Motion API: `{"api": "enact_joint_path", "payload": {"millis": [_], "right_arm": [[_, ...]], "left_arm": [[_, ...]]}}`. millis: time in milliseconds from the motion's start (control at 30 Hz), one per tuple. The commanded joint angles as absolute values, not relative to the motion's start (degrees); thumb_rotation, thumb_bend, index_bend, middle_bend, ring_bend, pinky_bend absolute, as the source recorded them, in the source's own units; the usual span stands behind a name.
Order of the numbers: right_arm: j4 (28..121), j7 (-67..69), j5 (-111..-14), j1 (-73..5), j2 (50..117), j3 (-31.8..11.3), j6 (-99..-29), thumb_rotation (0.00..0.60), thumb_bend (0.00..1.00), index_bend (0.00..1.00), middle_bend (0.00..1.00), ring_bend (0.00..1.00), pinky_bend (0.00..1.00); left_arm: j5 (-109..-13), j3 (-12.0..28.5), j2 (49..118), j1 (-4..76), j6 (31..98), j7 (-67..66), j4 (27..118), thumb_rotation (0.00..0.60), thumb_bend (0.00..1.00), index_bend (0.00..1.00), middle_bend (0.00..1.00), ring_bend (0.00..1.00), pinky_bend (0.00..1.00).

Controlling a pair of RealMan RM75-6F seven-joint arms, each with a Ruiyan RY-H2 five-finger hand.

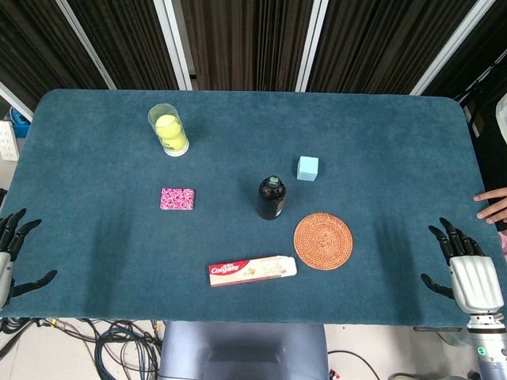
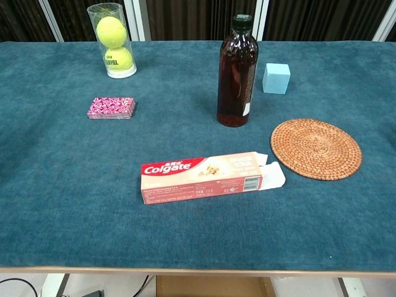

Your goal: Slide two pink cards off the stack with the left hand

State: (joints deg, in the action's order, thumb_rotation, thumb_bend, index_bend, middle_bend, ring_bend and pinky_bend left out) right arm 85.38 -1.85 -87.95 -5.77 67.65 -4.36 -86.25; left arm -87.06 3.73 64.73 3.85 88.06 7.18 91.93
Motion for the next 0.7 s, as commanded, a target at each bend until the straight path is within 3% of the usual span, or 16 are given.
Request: {"api": "enact_joint_path", "payload": {"millis": [33,467,700], "right_arm": [[85.51,-1.97,-88.11,-5.74,67.56,-4.27,-86.34,0.6,0.14,0.13,0.05,0.12,0.23],[86.71,-1.22,-86.64,-5.42,66.7,-4.63,-86.06,0.6,0.12,0.13,0.05,0.12,0.23],[86.68,-0.25,-85.49,-5.01,66.15,-4.74,-85.73,0.6,0.11,0.13,0.05,0.12,0.23]], "left_arm": [[-86.83,3.76,64.53,3.87,87.87,6.79,92.42,0.6,0.07,0.21,0.1,0.0,0.0],[-86.18,3.46,65.34,4.32,86.78,5.14,93.37,0.6,0.07,0.2,0.1,0.0,0.0],[-83.36,4.3,64.39,6.09,82.74,5.6,96.08,0.6,0.07,0.22,0.1,0.0,0.0]]}}
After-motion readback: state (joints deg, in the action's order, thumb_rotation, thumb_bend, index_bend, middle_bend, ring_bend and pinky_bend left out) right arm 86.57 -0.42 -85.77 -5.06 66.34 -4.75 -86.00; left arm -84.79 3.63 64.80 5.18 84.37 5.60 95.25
